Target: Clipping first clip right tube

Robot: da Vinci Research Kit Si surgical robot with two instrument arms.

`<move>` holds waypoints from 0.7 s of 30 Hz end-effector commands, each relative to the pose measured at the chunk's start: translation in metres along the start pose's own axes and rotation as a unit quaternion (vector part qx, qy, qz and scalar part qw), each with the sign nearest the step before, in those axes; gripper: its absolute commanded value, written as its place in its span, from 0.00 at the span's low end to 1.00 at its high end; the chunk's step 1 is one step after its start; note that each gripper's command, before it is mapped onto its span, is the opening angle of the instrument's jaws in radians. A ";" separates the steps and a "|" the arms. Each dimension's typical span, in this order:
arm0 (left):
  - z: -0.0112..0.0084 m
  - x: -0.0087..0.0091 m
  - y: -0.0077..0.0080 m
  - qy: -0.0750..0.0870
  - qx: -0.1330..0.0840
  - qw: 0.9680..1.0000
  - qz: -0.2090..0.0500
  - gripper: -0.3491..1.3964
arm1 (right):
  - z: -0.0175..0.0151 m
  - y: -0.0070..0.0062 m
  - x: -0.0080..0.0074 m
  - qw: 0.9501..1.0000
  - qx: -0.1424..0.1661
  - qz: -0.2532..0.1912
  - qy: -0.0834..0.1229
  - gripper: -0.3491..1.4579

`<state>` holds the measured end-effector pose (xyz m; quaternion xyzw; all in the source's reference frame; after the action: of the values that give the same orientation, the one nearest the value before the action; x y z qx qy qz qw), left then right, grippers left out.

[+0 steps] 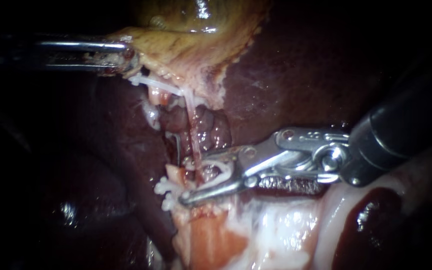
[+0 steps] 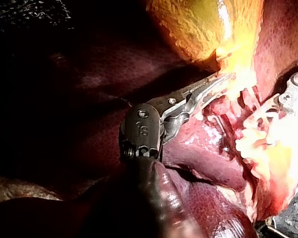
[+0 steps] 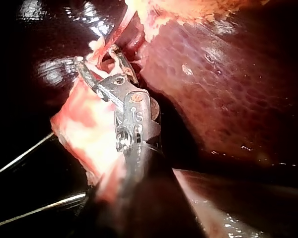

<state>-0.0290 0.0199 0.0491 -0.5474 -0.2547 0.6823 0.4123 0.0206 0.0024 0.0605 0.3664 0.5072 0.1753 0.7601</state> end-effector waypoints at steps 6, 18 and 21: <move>0.0001 0.0000 0.0000 0.000 0.001 1.000 0.000 0.00 | 0.0009 0.0001 0.0005 1.000 0.003 0.006 0.012 0.47; 0.0001 0.0000 0.0000 0.000 0.001 1.000 0.000 0.00 | 0.0013 -0.0012 0.0012 0.999 0.025 0.015 0.029 0.47; 0.0001 0.0000 0.0000 0.000 0.001 1.000 0.000 0.00 | 0.0014 -0.0022 0.0014 0.999 0.041 0.017 0.032 0.47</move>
<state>-0.0291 0.0199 0.0491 -0.5472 -0.2541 0.6824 0.4127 0.0222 0.0012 0.0580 0.4047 0.5324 0.1783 0.7218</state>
